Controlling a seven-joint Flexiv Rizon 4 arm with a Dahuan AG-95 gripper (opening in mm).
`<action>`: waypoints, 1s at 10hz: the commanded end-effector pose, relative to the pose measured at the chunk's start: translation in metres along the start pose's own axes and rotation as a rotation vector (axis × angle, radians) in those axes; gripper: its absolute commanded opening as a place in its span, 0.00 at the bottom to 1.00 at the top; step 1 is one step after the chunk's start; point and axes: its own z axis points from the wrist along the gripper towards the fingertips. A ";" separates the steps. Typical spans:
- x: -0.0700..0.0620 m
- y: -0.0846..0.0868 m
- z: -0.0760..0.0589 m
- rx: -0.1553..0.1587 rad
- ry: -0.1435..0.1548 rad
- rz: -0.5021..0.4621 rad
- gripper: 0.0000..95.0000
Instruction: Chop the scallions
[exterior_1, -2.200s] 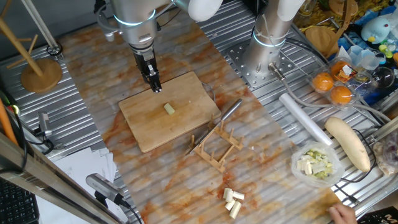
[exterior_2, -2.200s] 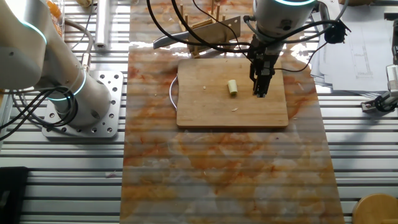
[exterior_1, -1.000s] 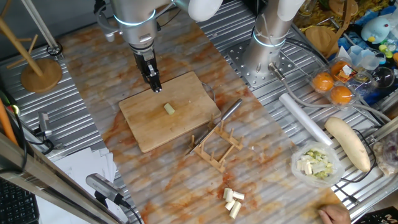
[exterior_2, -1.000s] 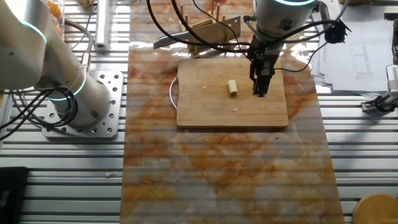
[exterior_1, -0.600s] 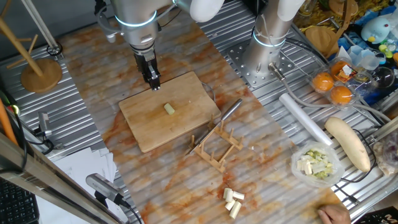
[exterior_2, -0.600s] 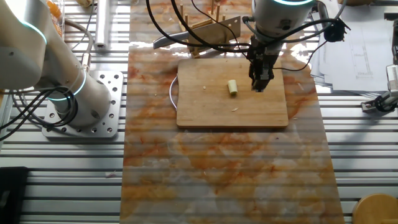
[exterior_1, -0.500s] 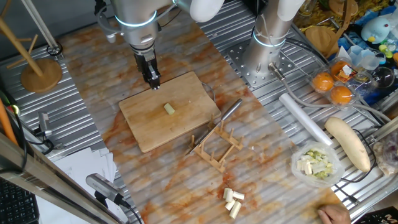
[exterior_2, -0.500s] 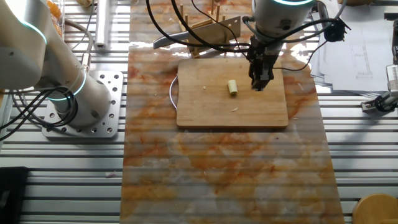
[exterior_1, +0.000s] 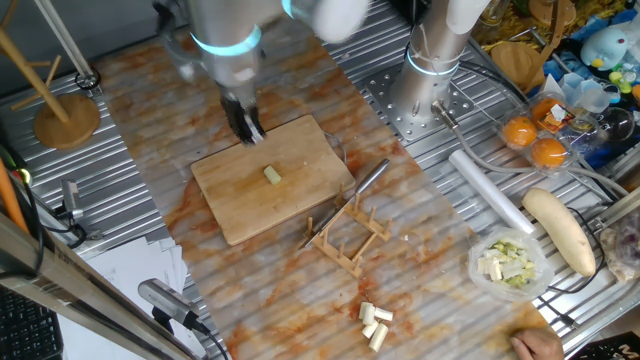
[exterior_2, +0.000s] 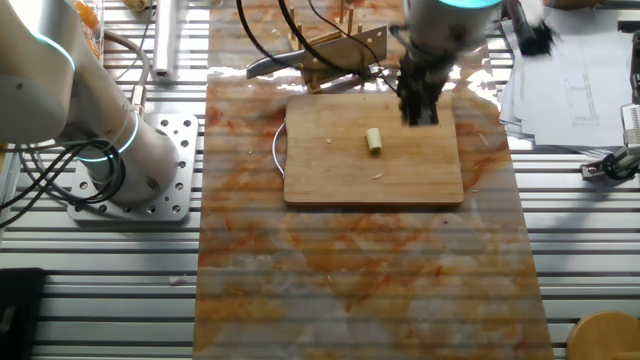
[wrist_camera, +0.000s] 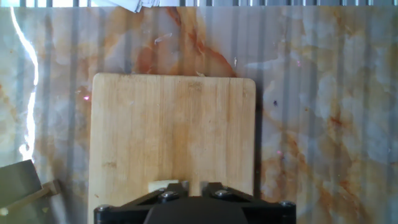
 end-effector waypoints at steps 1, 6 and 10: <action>-0.003 0.029 0.009 0.007 0.046 0.017 0.00; -0.003 0.038 0.013 0.049 0.015 -0.046 0.00; -0.003 0.038 0.013 0.046 0.032 -0.096 0.00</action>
